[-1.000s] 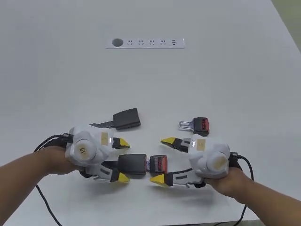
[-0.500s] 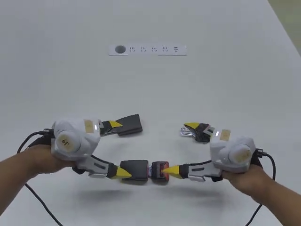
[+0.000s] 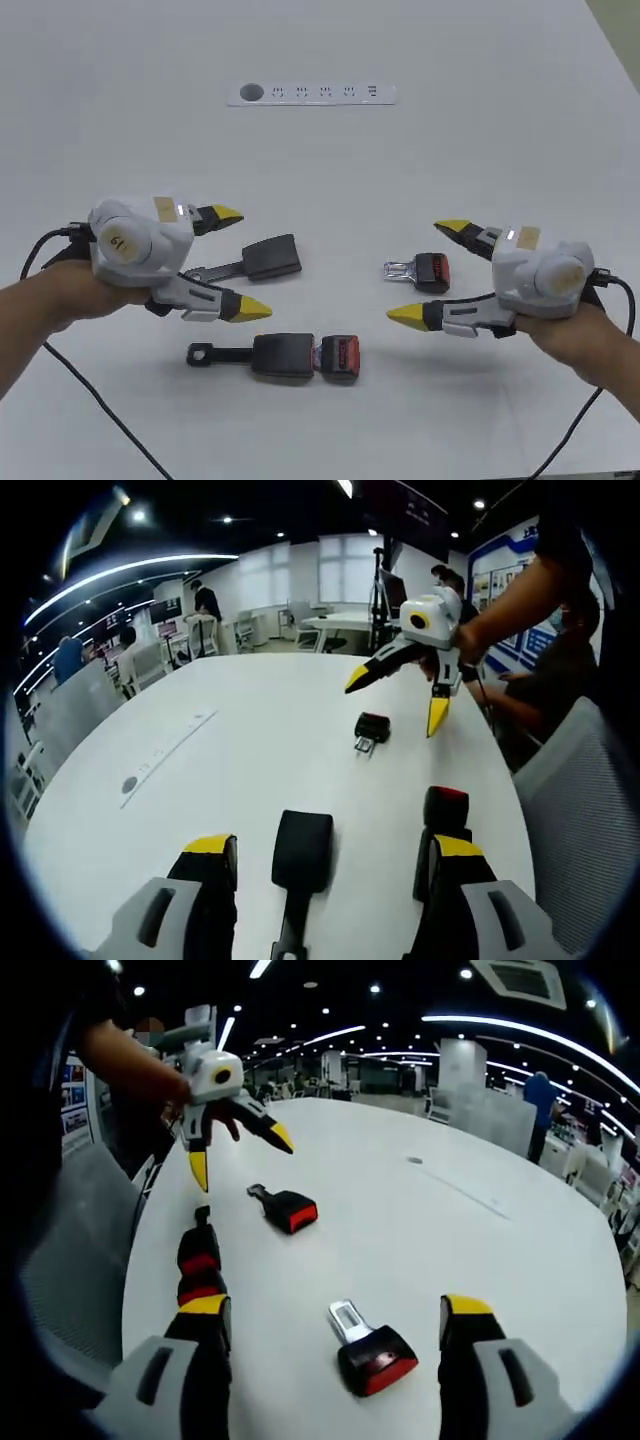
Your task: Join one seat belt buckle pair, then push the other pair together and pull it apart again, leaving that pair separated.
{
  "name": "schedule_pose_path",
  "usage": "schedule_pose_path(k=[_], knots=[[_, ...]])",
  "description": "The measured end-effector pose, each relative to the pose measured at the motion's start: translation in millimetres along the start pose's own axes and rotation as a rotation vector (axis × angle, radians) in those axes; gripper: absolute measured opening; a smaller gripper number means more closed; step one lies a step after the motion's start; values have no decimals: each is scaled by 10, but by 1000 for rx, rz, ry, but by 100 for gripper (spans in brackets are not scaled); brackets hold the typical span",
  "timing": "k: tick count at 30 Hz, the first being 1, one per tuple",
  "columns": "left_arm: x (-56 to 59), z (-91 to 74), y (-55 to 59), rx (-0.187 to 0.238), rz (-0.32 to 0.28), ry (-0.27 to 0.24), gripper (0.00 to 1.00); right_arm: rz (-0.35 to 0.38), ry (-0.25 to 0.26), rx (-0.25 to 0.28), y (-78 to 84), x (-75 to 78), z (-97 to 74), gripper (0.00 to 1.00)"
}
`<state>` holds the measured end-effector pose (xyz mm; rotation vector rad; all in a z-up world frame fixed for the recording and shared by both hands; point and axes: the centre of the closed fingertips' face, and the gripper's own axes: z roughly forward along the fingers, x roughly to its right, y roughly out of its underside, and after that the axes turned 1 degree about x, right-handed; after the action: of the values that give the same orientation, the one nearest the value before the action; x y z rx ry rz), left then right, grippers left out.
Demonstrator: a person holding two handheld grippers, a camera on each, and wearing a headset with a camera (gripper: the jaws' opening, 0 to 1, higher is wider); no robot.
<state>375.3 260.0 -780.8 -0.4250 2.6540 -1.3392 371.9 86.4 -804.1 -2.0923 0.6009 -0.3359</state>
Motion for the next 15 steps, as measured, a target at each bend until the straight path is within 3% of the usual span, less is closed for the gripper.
schedule_pose_path(k=[7, 15], knots=[[-94, 131, 68, -30, -10, 14, 79, -12, -40, -57, 196, 154, -32, 86], [-173, 292, 206, -64, -54, 33, 74, -32, -107, -136, 386, 168, 3, 80]])
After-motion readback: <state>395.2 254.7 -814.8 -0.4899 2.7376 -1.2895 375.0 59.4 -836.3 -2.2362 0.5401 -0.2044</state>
